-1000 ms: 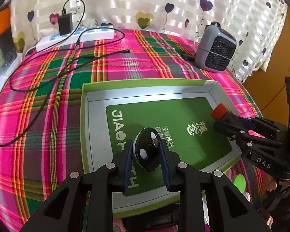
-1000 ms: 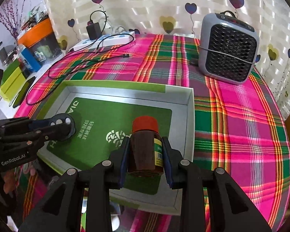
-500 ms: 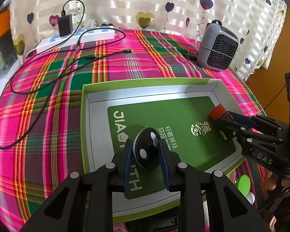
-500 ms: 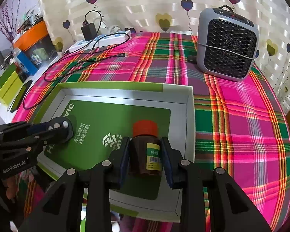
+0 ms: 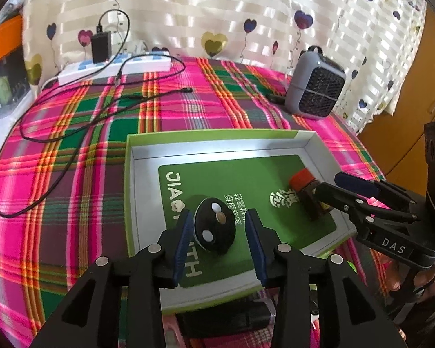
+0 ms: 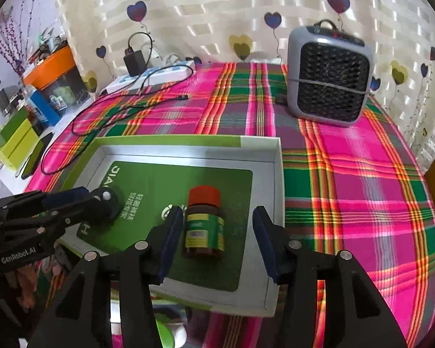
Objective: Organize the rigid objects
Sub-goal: 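Lift both open tools out of the box and back over the table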
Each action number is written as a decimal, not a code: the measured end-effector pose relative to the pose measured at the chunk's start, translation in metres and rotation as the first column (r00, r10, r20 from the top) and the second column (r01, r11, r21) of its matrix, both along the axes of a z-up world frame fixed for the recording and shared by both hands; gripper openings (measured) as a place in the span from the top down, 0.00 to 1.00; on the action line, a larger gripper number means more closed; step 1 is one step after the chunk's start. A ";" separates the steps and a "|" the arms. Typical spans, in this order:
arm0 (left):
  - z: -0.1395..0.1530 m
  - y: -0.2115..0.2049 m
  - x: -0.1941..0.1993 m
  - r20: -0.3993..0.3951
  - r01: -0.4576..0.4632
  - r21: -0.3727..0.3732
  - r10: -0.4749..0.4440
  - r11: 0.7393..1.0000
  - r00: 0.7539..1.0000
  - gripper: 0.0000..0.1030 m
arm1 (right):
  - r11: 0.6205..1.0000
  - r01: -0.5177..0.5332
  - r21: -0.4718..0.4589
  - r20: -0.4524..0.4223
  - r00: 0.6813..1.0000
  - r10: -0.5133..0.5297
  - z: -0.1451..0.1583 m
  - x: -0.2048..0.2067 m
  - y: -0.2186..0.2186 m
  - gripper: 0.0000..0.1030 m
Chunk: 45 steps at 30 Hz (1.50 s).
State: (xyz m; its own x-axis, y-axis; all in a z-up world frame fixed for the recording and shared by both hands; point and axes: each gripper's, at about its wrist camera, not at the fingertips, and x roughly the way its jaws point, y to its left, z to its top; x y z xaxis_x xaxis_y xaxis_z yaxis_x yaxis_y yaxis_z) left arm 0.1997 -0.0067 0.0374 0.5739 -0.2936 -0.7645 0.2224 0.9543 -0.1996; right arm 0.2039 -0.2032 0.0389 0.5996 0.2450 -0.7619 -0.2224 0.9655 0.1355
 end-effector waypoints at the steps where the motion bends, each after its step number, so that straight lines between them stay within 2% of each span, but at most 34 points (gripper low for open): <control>1: 0.003 0.001 -0.004 0.009 0.000 -0.003 0.000 1.000 1.000 0.64 | 1.000 -0.002 0.002 0.008 1.000 0.002 0.003 -0.004 -0.001 0.51; 11: 0.018 0.022 -0.051 0.055 -0.046 -0.015 0.046 0.999 0.997 0.64 | 0.999 -0.006 0.036 0.078 0.997 0.004 0.026 -0.055 -0.008 0.50; 19: 0.015 0.048 -0.097 0.064 -0.121 -0.031 0.122 0.992 0.990 0.64 | 1.000 -0.022 -0.009 0.108 0.994 0.023 0.024 -0.098 -0.008 0.50; 23: 0.008 0.060 -0.116 0.052 -0.145 -0.024 0.146 0.989 0.988 0.64 | 1.000 -0.018 0.011 0.098 0.995 0.017 0.018 -0.117 -0.014 0.50; 27: 0.002 0.064 -0.131 0.049 -0.139 -0.011 0.139 0.990 0.989 0.64 | 1.000 -0.005 0.020 0.087 0.996 0.003 0.013 -0.131 -0.021 0.50; 36: -0.006 0.060 -0.145 0.034 -0.120 -0.045 0.122 0.992 0.992 0.64 | 1.000 -0.005 0.027 0.078 0.997 0.003 0.000 -0.161 -0.024 0.50; 45: -0.016 0.040 -0.156 0.008 -0.024 -0.052 0.025 0.998 1.000 0.64 | 0.998 -0.048 0.051 0.046 0.998 0.046 -0.014 -0.174 -0.017 0.50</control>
